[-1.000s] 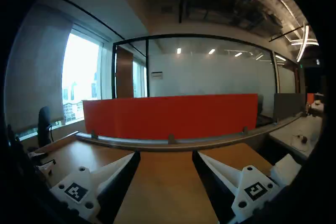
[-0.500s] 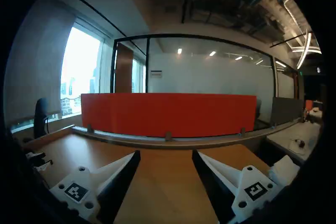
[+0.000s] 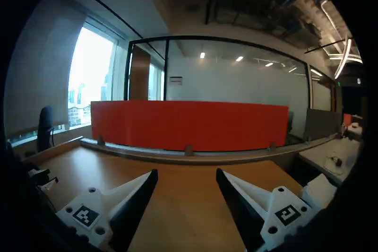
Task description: Fold towel
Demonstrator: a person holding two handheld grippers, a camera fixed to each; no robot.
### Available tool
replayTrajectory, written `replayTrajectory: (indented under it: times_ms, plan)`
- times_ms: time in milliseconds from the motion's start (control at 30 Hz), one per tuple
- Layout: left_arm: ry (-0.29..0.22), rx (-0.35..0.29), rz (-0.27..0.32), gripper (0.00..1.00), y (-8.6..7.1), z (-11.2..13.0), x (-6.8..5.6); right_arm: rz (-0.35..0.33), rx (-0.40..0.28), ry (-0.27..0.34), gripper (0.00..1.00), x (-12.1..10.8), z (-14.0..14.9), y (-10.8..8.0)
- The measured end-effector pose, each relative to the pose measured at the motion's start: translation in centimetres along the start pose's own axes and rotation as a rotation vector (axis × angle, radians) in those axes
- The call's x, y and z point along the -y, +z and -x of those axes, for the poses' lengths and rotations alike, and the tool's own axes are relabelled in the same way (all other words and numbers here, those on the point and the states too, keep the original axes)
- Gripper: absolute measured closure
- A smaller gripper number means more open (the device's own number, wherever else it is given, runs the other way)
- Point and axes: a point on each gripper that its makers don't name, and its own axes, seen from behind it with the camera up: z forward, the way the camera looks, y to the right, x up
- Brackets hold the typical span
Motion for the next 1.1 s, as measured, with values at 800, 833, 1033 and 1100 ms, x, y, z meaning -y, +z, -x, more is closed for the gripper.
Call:
replayTrajectory:
  times_ms: [800,833,1033,1100]
  plan:
    - [0.004,-0.001,-0.002,0.05,0.1,0.4,-0.3,0.05,-0.051,0.01,0.05,-4.1,-2.0,-0.4]
    - [0.005,-0.001,-0.002,0.05,0.1,0.4,-0.3,0.051,-0.056,0.007,0.05,-4.3,-2.2,-0.5]
    - [0.004,-0.001,-0.002,0.05,0.2,0.5,-0.3,0.061,-0.075,0.004,0.05,-5.1,-3.3,-1.0]
    - [0.004,-0.001,-0.002,0.05,0.2,0.5,-0.3,0.062,-0.077,0.011,0.05,-5.3,-3.3,-1.0]
